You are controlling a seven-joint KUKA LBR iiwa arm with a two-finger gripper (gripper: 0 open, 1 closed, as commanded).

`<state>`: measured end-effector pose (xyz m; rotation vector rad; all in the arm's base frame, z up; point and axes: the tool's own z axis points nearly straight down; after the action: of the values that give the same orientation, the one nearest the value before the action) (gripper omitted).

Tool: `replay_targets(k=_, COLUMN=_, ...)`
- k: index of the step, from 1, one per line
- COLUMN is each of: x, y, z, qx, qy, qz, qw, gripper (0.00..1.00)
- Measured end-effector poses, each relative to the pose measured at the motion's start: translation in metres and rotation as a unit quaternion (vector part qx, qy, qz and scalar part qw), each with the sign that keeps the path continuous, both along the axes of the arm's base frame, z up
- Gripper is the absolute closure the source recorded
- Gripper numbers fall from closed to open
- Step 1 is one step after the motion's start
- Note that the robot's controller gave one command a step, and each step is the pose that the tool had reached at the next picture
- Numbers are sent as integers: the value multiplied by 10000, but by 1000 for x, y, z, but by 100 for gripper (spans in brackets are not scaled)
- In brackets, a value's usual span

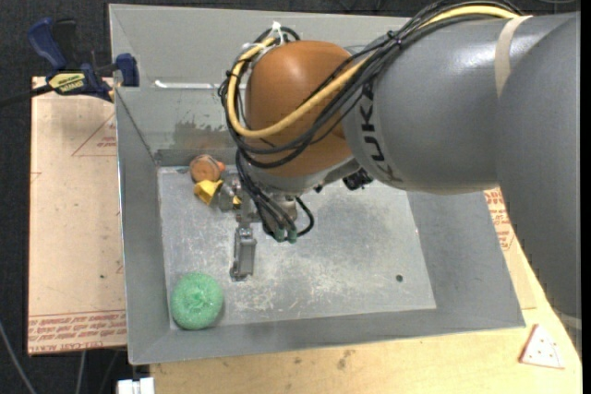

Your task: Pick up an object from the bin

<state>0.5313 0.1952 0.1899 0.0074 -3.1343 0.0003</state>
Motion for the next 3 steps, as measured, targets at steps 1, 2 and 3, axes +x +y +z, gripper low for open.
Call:
replay_targets(k=1, x=2, y=-1, z=5, qx=7, qy=-38, qz=-21, qw=10000, gripper=0)
replay_targets(k=2, x=-13, y=6, z=-39, qx=15, qy=-76, qz=6, qw=10000, gripper=0)
replay_targets(k=3, x=-33, y=6, z=-76, qx=3, qy=-24, qz=610, qw=9981, gripper=0)
